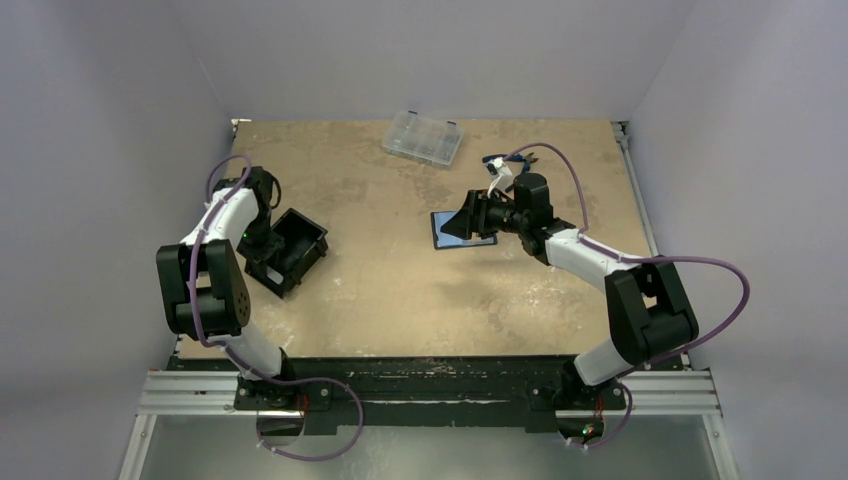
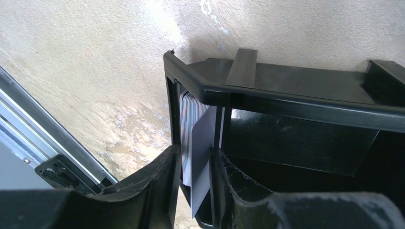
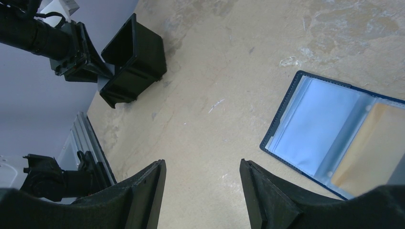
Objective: Put the credit cards into the card holder
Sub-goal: Pick up the credit card from the storage box.
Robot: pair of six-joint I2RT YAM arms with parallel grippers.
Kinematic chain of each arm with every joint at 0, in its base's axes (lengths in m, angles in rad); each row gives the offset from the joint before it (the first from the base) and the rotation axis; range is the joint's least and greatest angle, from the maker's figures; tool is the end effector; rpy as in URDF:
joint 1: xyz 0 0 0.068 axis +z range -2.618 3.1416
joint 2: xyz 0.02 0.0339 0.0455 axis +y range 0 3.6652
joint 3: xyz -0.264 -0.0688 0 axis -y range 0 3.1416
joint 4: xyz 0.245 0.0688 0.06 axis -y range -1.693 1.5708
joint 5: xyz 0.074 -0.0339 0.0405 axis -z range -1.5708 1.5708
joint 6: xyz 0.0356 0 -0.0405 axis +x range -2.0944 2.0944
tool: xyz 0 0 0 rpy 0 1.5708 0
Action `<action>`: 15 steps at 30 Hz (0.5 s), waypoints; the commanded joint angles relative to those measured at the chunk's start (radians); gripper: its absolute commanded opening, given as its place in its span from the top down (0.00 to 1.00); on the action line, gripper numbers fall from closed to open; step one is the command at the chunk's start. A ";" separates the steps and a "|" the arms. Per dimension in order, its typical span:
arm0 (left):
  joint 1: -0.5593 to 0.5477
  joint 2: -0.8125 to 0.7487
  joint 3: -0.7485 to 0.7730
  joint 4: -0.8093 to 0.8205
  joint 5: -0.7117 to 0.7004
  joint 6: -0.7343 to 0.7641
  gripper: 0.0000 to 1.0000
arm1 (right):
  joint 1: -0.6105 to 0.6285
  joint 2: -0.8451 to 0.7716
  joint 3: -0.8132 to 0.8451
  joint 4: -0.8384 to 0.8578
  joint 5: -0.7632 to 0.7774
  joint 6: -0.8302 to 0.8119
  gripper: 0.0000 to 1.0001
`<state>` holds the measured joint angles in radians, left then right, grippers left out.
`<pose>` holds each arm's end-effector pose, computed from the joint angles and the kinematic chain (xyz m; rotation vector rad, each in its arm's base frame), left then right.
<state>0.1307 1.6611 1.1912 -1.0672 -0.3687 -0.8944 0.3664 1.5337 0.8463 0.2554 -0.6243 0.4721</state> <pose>0.2889 0.0509 0.2118 -1.4466 2.5521 0.4892 0.3016 0.1380 0.2252 -0.3166 2.0826 1.1456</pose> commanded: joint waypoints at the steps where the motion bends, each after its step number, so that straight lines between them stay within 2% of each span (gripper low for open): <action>1: 0.006 -0.038 0.043 -0.029 -0.032 0.022 0.70 | 0.002 -0.011 -0.008 0.039 -0.023 0.002 0.34; 15: 0.006 -0.061 0.060 -0.045 -0.053 0.017 0.83 | 0.003 -0.007 -0.009 0.040 -0.014 0.001 0.34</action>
<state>0.1307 1.6539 1.2091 -1.0801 -0.3820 -0.8864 0.3664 1.5337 0.8455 0.2558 -0.6239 0.4721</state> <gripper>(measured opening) 0.182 0.661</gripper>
